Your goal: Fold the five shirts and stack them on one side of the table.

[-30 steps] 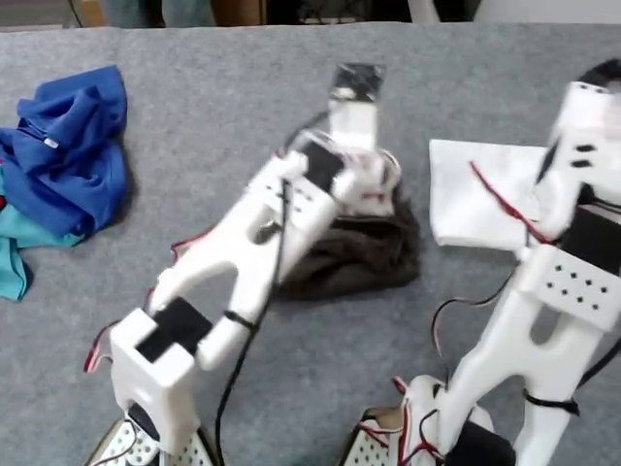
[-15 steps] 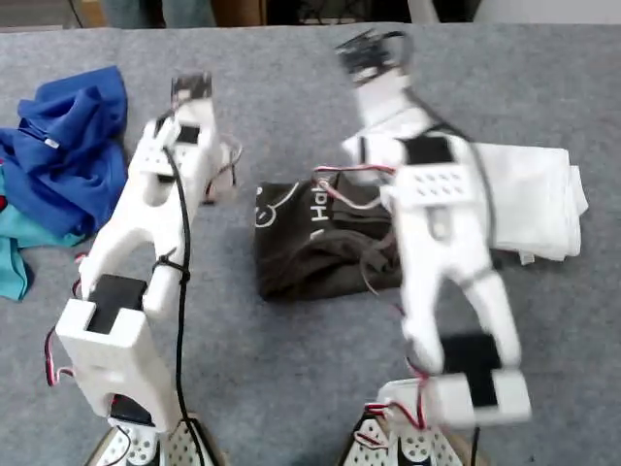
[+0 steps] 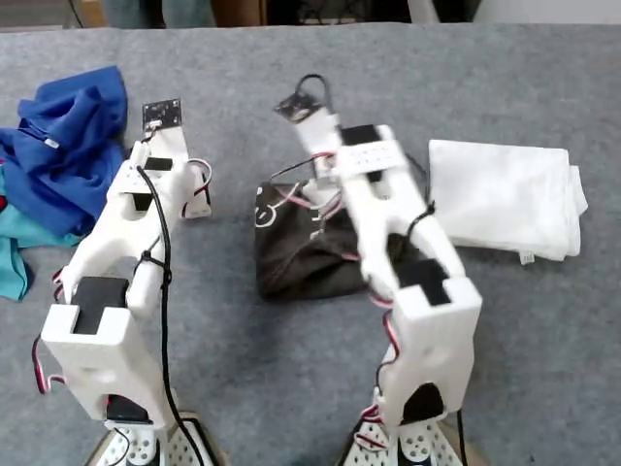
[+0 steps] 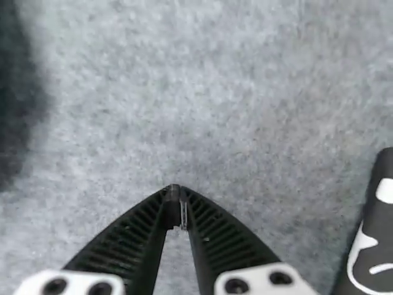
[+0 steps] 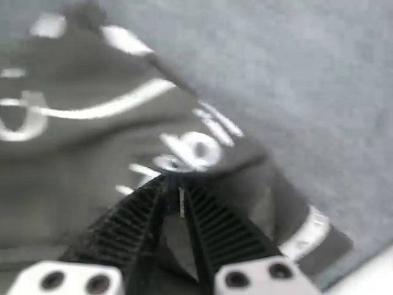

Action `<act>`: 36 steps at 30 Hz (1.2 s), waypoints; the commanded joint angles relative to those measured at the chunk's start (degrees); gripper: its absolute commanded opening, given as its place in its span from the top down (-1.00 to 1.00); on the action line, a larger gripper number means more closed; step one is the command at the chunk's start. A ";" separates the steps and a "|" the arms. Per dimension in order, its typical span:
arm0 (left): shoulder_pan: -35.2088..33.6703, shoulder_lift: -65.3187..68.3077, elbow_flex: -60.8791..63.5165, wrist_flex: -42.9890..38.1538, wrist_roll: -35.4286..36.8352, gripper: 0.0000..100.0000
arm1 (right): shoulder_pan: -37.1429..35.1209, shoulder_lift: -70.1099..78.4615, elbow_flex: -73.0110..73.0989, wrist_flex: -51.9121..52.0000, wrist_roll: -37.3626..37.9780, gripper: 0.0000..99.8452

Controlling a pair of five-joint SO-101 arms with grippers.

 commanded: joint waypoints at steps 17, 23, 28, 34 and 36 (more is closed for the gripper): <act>1.19 -1.93 -1.89 -4.57 -0.18 0.94 | 10.20 0.57 -30.73 17.32 -1.93 0.97; 1.01 -1.93 -1.98 -4.57 -0.18 0.94 | 3.78 1.45 -31.25 31.38 2.46 0.97; 1.27 -1.93 -1.89 -4.57 0.00 0.94 | 0.53 3.56 -22.29 33.05 2.46 0.97; 1.27 -1.93 -1.98 -4.48 0.09 0.94 | 5.10 1.01 -1.45 25.67 2.99 0.97; 1.27 -1.93 -1.98 -4.48 0.09 0.94 | 7.91 -2.33 5.49 23.65 4.92 0.97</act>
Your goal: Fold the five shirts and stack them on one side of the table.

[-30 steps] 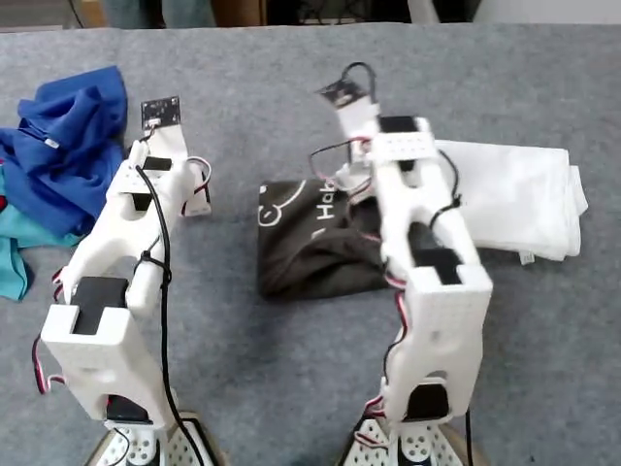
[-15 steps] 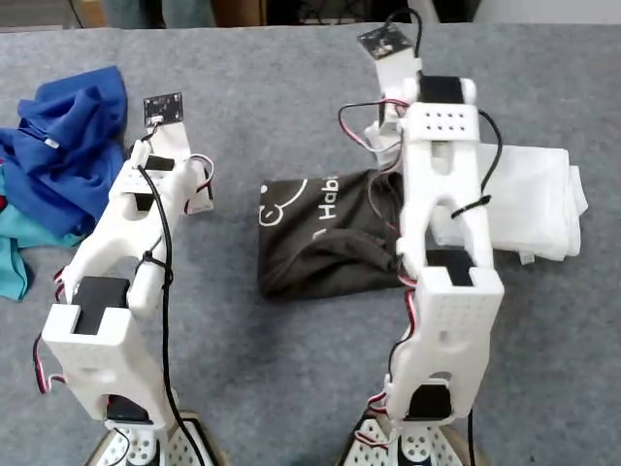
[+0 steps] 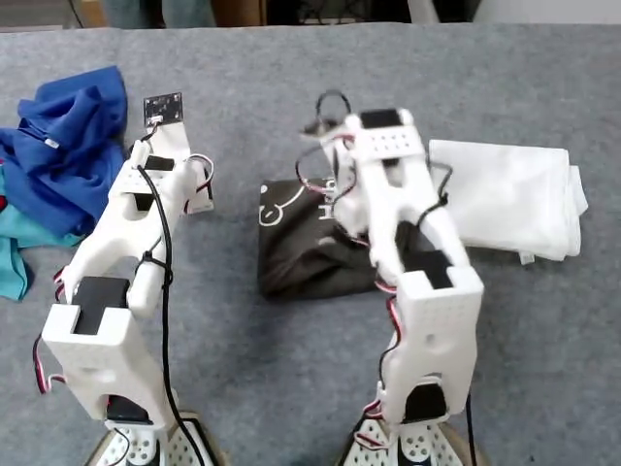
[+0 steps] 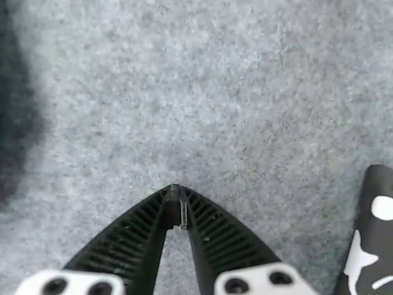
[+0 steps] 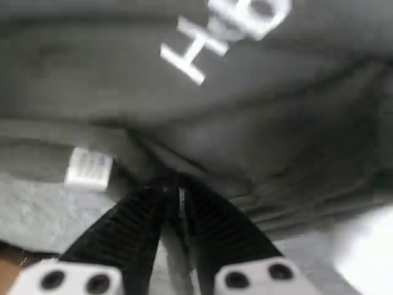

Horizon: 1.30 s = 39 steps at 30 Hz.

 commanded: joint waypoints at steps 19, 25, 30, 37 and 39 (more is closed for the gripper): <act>21.93 -7.21 -12.44 9.41 1.23 0.94 | 16.97 -48.57 38.37 -16.53 8.35 0.97; 23.16 7.82 -14.02 4.22 3.25 0.94 | 15.03 -51.82 52.53 -28.92 2.81 0.97; 22.29 12.13 -20.88 9.93 3.34 0.94 | 17.67 -48.92 66.33 -43.69 3.16 0.97; 22.81 12.75 -21.14 10.20 3.16 0.94 | 21.89 -51.12 64.57 -41.41 3.16 0.97; 22.55 11.60 -21.14 10.20 3.16 0.94 | 23.21 -53.85 61.32 -37.19 3.25 0.97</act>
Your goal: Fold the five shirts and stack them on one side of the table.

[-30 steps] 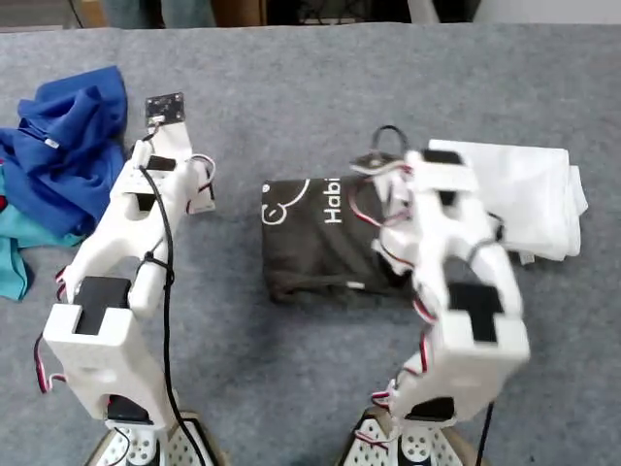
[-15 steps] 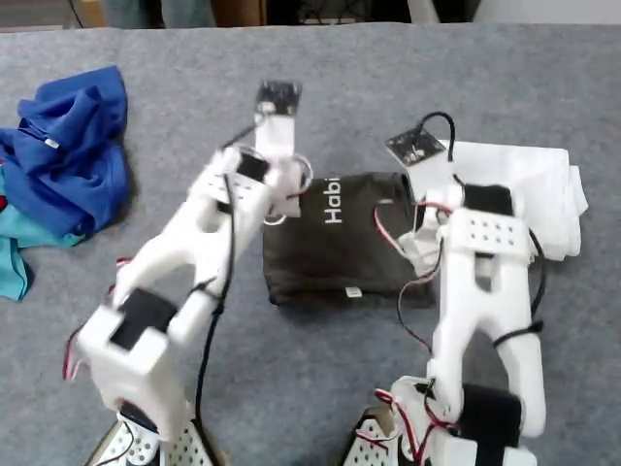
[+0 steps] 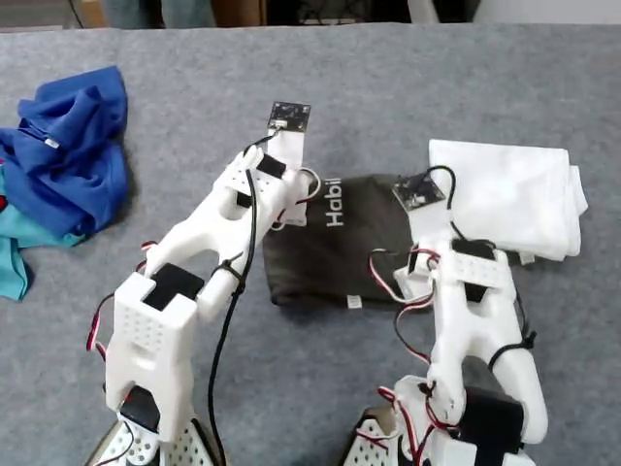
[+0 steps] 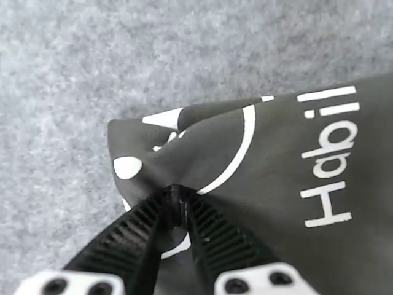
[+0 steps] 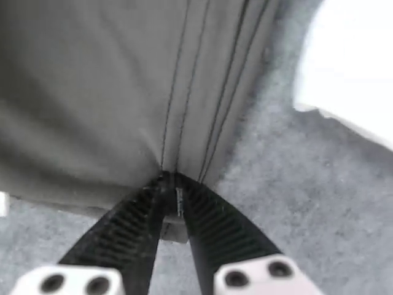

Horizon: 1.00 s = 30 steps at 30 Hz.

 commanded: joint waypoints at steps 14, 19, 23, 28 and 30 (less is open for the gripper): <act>-3.03 -19.69 0.57 8.79 -3.69 0.94 | -7.38 -19.12 -18.24 11.43 -0.62 0.97; -3.38 -35.16 17.80 1.41 -1.85 0.94 | -10.29 -1.54 -28.18 5.54 -10.29 0.97; -3.56 -37.01 38.02 -20.13 -2.11 0.94 | -10.11 14.64 -40.84 5.36 -15.82 0.97; -3.12 -33.76 43.47 -31.38 -1.93 0.94 | -9.23 35.03 -55.52 5.89 -16.53 0.97; -2.86 -32.26 41.80 -29.80 -2.02 0.94 | -8.97 41.71 -60.53 6.59 -16.53 0.97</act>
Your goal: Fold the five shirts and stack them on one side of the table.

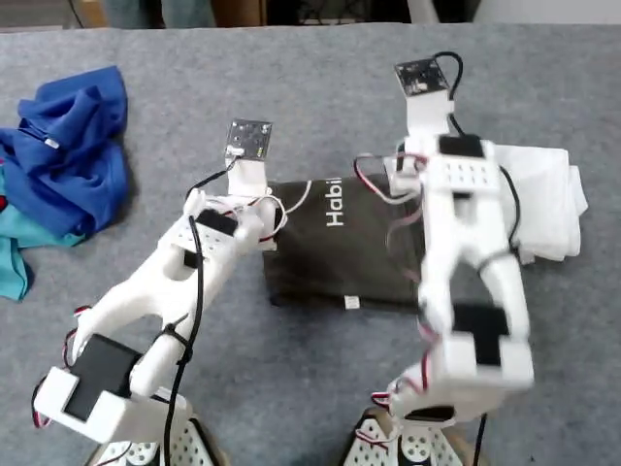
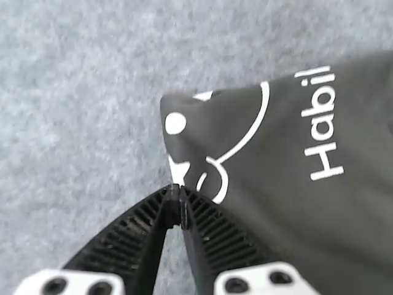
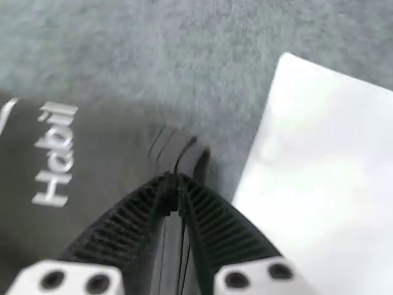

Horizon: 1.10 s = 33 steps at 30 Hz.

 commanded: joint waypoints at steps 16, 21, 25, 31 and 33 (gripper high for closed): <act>0.04 2.55 -3.65 -0.44 0.97 0.94 | 5.01 21.49 -51.38 37.80 -0.09 0.97; -2.24 2.90 -3.30 -0.44 0.62 0.94 | 7.12 13.32 -46.73 43.52 -0.09 0.97; -4.00 3.08 -4.44 -0.53 0.79 0.94 | 6.59 -2.77 -21.58 43.52 5.54 0.97; -3.74 3.08 -5.14 -0.44 0.62 0.94 | 6.86 -25.80 12.53 40.53 9.58 0.97; -3.82 3.08 -5.23 -0.44 0.53 0.94 | 6.86 -31.16 19.56 38.68 9.49 0.96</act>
